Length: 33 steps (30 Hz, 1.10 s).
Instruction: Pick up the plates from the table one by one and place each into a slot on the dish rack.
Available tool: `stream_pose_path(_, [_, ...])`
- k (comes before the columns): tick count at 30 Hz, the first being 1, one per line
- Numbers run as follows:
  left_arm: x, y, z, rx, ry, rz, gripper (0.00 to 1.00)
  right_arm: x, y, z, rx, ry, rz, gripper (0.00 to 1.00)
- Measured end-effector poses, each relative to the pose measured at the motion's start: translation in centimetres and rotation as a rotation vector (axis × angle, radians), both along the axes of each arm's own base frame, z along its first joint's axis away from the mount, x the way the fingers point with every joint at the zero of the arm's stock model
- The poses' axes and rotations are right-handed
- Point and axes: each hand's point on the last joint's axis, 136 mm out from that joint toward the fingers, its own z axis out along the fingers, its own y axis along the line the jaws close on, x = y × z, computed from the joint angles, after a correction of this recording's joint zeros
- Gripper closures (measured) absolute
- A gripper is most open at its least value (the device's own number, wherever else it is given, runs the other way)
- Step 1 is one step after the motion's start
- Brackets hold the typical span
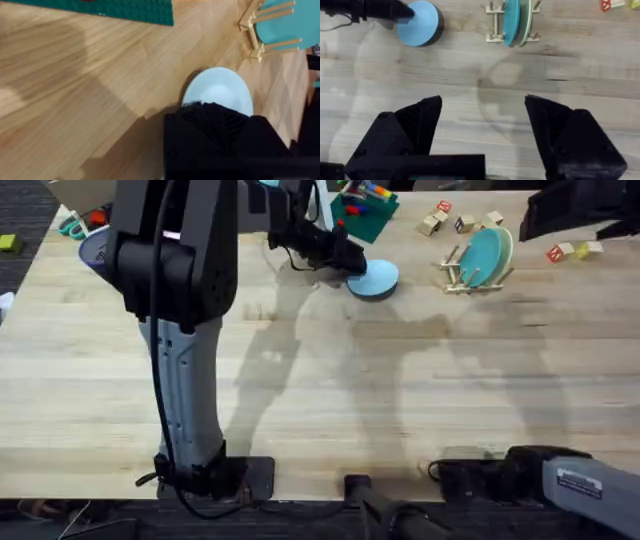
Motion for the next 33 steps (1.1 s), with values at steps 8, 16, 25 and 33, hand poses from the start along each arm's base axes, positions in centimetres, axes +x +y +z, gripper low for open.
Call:
stream_pose_path(8, [-1.02,-0.27,-0.21,-0.056,0.102,0.002,0.96,-0.01,0.0,-0.01,0.0,0.001,0.0,0.006])
stream_pose_path(16, [-1.06,-0.28,-0.2,-0.057,0.11,0.005,0.961,-0.01,0.0,-0.01,0.0,0.001,0.0,0.006])
stream_pose_path(25, [-1.13,-0.29,-0.19,-0.059,0.116,0.006,0.959,-0.01,0.01,-0.01,0.0,0.001,0.0,0.005])
stream_pose_path(33, [-1.14,-0.3,-0.19,-0.059,0.116,0.005,0.96,-0.02,0.01,0.0,0.0,0.0,0.0,0.006])
